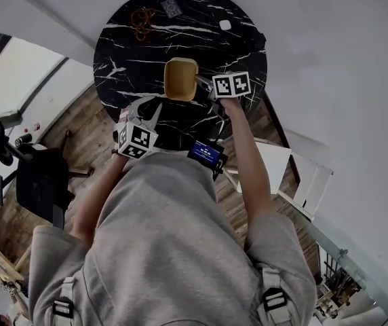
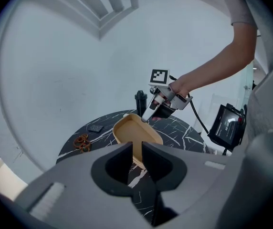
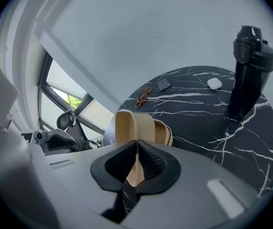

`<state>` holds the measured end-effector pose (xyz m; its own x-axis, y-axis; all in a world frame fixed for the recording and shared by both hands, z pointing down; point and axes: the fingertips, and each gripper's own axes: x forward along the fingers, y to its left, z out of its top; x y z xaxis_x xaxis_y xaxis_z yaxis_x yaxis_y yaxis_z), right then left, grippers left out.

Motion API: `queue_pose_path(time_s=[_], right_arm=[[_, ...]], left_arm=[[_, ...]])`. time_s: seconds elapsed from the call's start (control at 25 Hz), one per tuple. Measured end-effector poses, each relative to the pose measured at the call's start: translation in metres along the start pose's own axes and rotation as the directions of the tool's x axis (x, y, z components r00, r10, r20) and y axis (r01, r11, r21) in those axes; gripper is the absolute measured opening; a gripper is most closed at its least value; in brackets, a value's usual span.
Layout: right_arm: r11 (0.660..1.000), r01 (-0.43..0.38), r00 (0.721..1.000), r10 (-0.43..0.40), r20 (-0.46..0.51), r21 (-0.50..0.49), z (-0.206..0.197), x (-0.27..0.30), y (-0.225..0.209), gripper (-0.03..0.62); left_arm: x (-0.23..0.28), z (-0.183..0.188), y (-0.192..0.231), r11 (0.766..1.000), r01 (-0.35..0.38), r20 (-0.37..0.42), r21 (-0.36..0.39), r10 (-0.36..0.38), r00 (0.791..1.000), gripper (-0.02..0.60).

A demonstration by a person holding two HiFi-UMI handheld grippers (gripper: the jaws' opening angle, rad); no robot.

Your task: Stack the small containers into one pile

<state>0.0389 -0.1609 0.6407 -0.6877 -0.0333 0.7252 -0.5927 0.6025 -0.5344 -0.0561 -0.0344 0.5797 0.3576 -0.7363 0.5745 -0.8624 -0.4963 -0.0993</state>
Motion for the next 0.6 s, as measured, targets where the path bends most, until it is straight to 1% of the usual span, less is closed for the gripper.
queue_pose_path(time_s=[0.08,0.2,0.32,0.4,0.48,0.6], right_arm=[[1.000,0.011,1.000,-0.011,-0.010,0.004,-0.002,0.005,-0.006,0.032],[0.999,0.017,1.000,-0.017,0.003,0.027,-0.006,0.009,-0.013,0.041],[1.000,-0.006,0.999,0.005,0.038,0.011,-0.006,0.009,-0.009,0.119],[1.000,-0.020,0.997,0.020,0.073,0.001,-0.004,0.005,-0.009,0.155],[1.000,-0.014,0.994,0.015,0.112,-0.002,-0.003,-0.001,-0.014,0.160],[0.999,-0.026,0.986,0.022,0.164,0.024,0.001,-0.003,-0.022,0.173]], left_arm=[[0.004,-0.004,0.001,1.000,0.008,-0.014,-0.001,-0.008,1.000,0.058],[0.009,-0.016,0.003,1.000,0.027,-0.040,-0.014,-0.027,0.999,0.057],[0.011,-0.025,0.010,0.998,0.028,-0.050,-0.050,-0.030,0.998,0.057],[0.016,-0.028,0.018,0.996,0.026,-0.050,-0.083,-0.030,0.998,0.057],[0.023,-0.030,0.026,0.991,0.028,-0.046,-0.128,-0.034,0.998,0.057],[0.040,-0.028,0.040,0.980,0.043,-0.036,-0.195,-0.051,0.998,0.058]])
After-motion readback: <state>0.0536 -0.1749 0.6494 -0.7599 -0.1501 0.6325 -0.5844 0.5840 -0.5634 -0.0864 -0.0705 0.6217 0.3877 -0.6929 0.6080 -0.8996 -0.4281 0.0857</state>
